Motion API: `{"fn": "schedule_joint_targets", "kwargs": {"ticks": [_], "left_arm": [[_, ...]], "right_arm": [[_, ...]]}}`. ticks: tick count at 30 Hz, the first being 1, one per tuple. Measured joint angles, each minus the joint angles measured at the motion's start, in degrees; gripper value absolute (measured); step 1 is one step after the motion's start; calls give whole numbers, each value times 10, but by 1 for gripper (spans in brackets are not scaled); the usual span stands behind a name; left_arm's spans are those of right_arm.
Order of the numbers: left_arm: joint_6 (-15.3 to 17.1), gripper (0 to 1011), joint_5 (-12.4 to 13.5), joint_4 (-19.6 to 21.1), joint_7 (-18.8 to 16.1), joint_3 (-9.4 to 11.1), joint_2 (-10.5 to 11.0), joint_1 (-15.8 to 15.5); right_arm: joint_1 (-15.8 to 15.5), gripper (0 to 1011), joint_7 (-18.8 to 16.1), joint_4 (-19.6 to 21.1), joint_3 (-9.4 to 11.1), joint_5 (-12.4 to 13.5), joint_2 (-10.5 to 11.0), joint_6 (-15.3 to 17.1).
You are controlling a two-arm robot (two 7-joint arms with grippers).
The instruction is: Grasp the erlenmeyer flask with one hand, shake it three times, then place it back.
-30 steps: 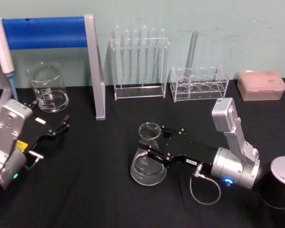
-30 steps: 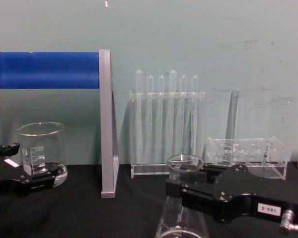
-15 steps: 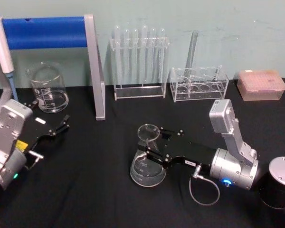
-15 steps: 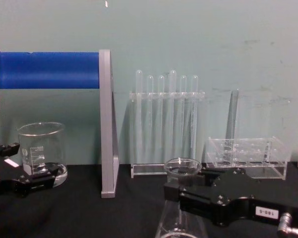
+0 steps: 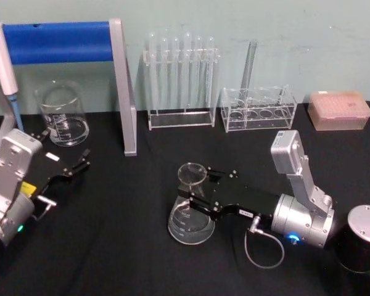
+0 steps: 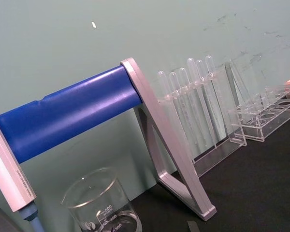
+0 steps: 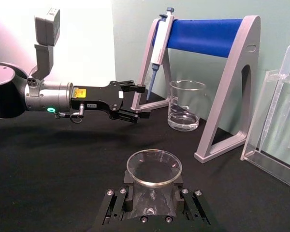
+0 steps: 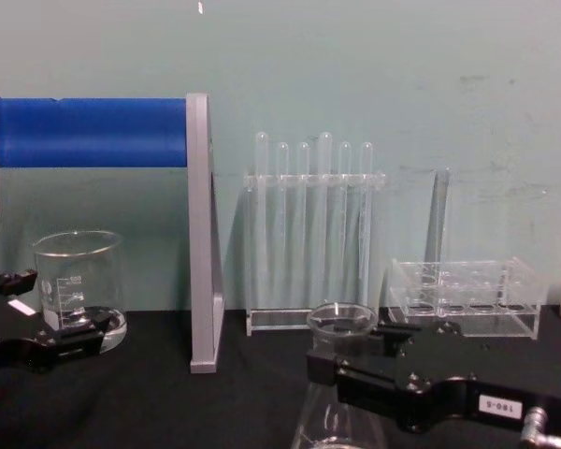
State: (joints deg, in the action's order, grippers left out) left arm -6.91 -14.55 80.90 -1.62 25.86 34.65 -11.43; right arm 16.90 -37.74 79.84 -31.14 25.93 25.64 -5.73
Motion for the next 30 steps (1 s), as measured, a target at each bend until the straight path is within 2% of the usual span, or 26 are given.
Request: {"fn": "schedule_joint_targets", "kwargs": {"ticks": [30], "left_arm": [[0, 1001, 0, 0, 0, 0, 0, 0]], "right_arm": [[4, 453, 3, -9, -1, 2, -5, 7]]}}
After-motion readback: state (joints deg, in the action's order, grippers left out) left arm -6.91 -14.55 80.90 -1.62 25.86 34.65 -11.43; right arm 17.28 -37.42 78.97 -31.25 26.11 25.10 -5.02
